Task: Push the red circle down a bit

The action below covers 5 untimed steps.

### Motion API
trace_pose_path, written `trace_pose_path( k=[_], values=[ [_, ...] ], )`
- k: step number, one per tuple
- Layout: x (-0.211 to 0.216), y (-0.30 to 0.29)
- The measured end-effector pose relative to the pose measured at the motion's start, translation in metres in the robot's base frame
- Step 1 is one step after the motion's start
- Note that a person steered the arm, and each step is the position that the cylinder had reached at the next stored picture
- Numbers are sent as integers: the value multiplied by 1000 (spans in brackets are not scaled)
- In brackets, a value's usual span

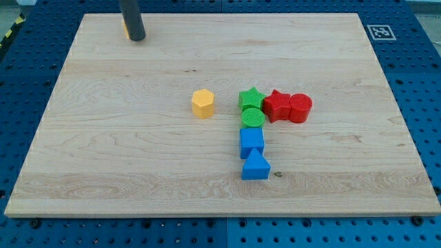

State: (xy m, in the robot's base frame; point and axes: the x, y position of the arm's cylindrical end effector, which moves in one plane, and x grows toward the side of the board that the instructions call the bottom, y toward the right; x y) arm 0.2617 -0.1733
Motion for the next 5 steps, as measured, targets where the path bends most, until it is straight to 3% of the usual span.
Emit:
trace_pose_path(
  k=[4,5],
  values=[
    [-16,91],
    [-16,91]
  ],
)
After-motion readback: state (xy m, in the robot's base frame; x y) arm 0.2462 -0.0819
